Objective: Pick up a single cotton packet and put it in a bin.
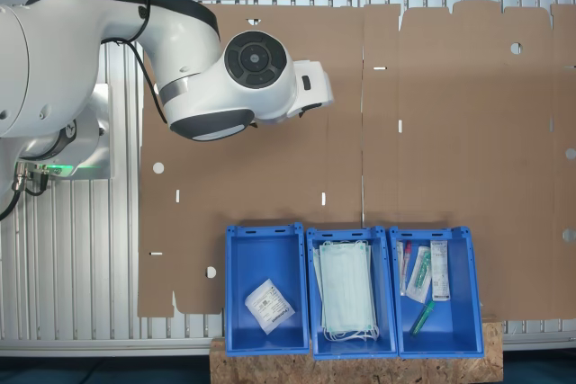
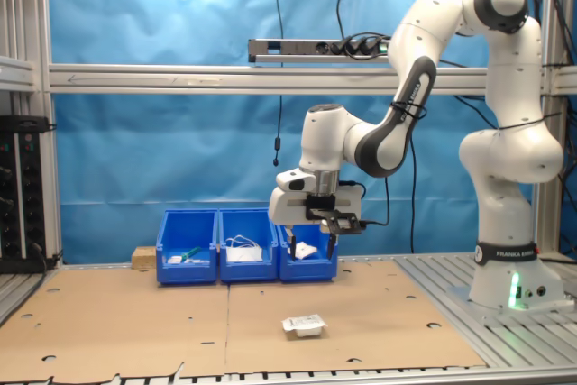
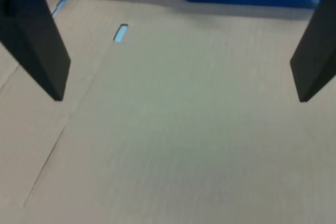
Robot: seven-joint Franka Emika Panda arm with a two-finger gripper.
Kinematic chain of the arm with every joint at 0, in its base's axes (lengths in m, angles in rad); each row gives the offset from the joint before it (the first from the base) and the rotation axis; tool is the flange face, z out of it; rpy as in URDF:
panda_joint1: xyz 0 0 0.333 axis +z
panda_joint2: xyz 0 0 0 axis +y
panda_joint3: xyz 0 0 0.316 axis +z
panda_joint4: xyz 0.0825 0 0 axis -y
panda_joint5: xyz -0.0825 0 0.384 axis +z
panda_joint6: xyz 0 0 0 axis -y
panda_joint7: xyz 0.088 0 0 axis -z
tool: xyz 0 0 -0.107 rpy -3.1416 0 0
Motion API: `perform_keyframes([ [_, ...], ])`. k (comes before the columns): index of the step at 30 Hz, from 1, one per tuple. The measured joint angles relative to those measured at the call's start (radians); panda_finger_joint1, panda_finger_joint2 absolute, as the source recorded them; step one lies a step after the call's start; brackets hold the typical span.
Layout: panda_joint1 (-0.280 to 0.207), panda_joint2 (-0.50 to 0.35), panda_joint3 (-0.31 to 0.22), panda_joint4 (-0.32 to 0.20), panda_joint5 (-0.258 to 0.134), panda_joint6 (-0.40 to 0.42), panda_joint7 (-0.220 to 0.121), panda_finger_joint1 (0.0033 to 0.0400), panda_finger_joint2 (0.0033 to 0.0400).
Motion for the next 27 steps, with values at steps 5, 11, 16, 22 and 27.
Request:
perform_keyframes([
  [5,0.022,0.003,0.0,0.004,0.056,0.0,0.001,0.04,0.04],
  [11,0.048,0.023,0.001,0.025,0.101,0.0,0.017,0.04,0.04],
  [16,0.061,0.056,0.005,0.05,0.125,0.0,0.042,0.04,0.04],
  [22,0.07,0.104,0.011,0.081,0.145,0.0,0.073,0.04,0.04],
  [27,0.072,0.135,0.019,0.097,0.165,0.0,0.089,0.04,0.04],
])
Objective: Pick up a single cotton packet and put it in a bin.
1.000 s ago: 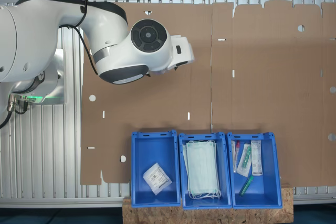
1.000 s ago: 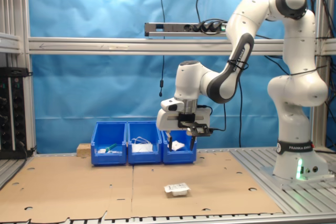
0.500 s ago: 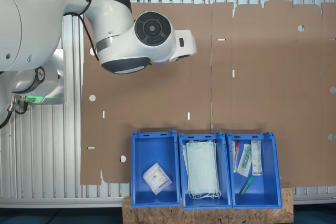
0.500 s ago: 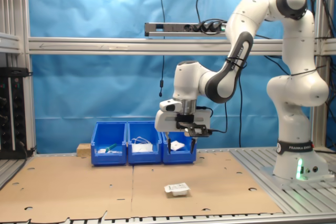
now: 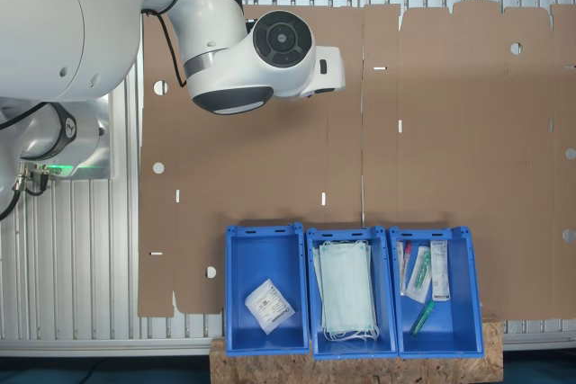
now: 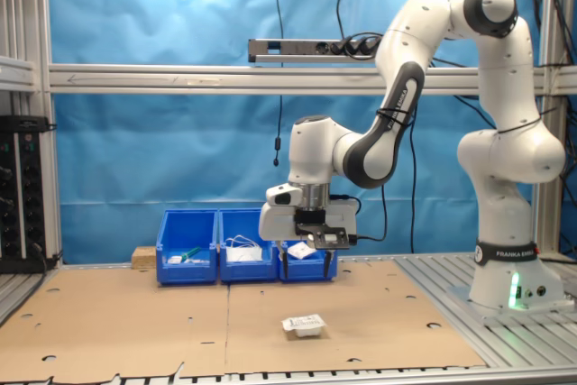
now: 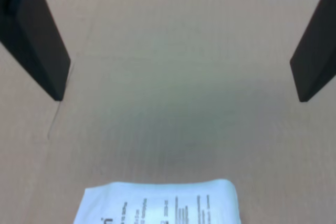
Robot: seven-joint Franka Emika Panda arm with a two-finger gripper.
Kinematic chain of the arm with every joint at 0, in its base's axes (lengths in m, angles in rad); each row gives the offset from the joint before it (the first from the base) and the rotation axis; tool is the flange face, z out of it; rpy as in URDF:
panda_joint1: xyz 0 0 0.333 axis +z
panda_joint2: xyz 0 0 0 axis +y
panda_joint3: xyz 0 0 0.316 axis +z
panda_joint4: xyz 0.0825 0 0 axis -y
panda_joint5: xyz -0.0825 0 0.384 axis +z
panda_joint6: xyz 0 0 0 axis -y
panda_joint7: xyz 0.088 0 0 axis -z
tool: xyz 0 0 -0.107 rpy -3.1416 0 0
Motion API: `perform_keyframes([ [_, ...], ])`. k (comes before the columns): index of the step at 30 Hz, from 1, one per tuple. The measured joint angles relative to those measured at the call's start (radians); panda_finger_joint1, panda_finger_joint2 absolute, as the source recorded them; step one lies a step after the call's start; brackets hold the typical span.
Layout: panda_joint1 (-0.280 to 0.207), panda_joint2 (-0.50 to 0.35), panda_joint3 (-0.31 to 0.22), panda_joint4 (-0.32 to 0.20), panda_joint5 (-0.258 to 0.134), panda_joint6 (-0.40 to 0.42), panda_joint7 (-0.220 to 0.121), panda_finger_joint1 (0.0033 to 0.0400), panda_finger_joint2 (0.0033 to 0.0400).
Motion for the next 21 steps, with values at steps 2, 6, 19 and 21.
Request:
perform_keyframes([
  [2,0.0,0.014,0.004,0.007,0.009,0.0,0.008,0.04,0.04],
  [6,0.002,0.039,0.014,0.018,0.026,0.0,0.021,0.04,0.04],
  [19,0.004,0.13,0.05,0.057,0.079,0.014,0.056,0.04,0.04],
  [21,0.004,0.144,0.056,0.064,0.083,0.017,0.06,0.04,0.04],
])
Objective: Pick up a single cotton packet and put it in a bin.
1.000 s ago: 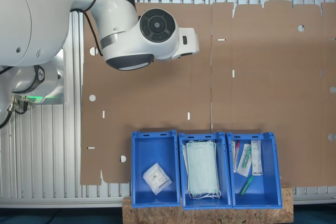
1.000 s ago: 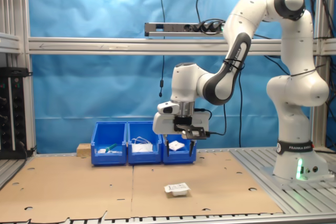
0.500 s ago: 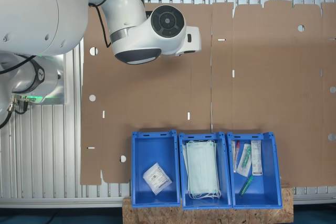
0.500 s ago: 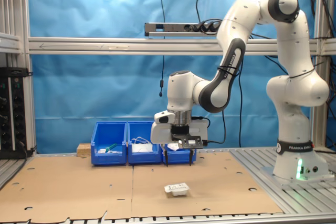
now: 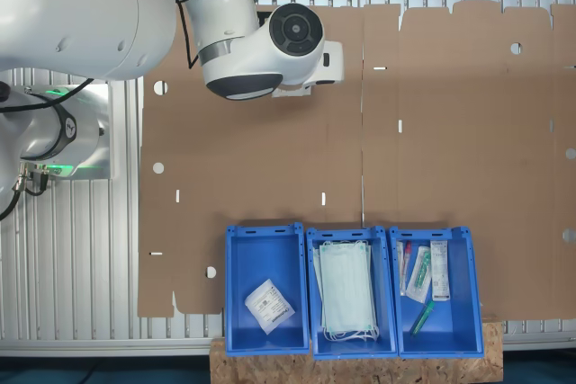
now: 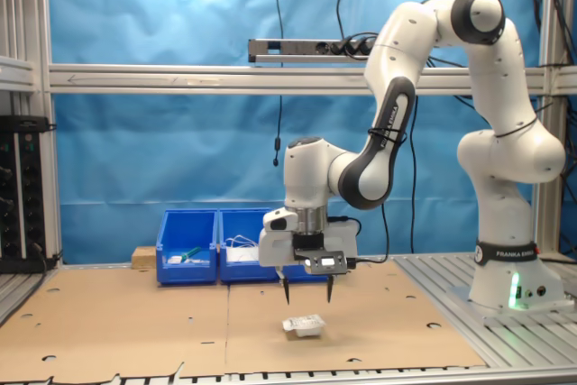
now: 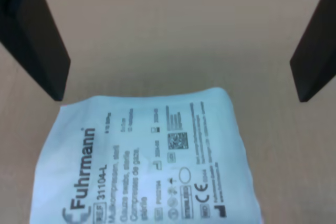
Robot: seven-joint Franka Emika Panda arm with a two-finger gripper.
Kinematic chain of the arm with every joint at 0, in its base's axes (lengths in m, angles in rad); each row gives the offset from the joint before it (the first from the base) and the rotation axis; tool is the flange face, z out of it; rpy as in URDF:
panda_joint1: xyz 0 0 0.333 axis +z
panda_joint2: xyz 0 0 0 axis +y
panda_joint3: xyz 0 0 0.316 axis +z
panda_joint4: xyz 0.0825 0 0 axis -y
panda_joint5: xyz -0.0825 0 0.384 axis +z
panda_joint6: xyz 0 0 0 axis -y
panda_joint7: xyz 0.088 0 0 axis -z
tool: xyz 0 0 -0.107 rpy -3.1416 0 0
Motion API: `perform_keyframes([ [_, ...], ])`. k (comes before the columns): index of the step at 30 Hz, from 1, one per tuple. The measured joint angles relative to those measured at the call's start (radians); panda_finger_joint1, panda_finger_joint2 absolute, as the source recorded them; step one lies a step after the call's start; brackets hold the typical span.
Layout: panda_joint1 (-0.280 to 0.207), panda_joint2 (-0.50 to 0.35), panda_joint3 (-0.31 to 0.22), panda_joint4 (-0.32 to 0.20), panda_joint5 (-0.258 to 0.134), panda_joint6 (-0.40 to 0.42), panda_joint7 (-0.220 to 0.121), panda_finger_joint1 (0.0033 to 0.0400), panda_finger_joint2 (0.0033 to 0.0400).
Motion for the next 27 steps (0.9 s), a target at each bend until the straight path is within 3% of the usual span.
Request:
perform_keyframes([
  [27,0.001,0.142,0.034,0.075,0.022,0.035,0.027,0.04,0.04],
])
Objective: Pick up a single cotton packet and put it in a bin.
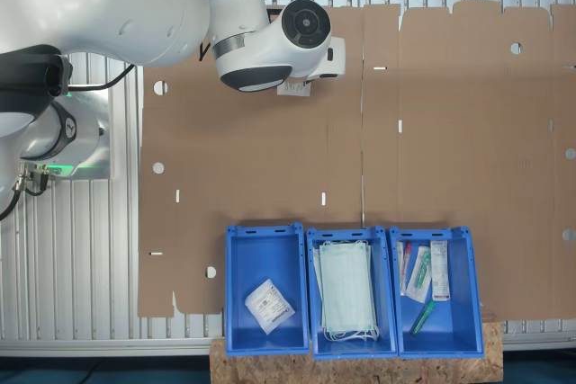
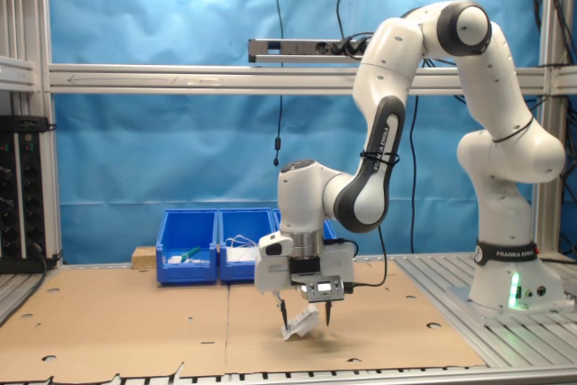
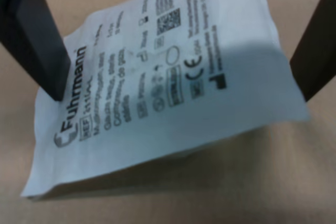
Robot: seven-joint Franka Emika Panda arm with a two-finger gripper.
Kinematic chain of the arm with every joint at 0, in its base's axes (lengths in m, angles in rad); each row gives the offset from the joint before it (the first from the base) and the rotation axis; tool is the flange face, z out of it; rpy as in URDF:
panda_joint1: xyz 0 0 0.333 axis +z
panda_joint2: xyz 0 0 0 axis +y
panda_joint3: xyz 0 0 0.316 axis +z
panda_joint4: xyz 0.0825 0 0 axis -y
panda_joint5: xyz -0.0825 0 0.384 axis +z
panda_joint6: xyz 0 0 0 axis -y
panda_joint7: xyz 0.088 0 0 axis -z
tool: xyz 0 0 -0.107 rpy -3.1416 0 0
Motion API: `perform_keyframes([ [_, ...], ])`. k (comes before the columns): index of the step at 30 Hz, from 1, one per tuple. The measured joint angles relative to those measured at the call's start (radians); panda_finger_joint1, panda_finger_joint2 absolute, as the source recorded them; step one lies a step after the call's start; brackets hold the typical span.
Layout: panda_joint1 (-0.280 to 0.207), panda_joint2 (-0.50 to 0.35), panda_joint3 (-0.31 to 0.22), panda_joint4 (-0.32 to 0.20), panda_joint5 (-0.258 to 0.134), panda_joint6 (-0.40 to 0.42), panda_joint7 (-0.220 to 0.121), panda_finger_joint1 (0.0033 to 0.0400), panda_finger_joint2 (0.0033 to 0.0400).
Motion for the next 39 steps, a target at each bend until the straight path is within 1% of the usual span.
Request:
perform_keyframes([
  [11,0.0,0.02,0.0,0.004,0.001,0.009,0.005,0.04,0.04],
  [39,0.0,0.022,0.0,0.005,0.001,0.014,0.007,0.04,0.04],
])
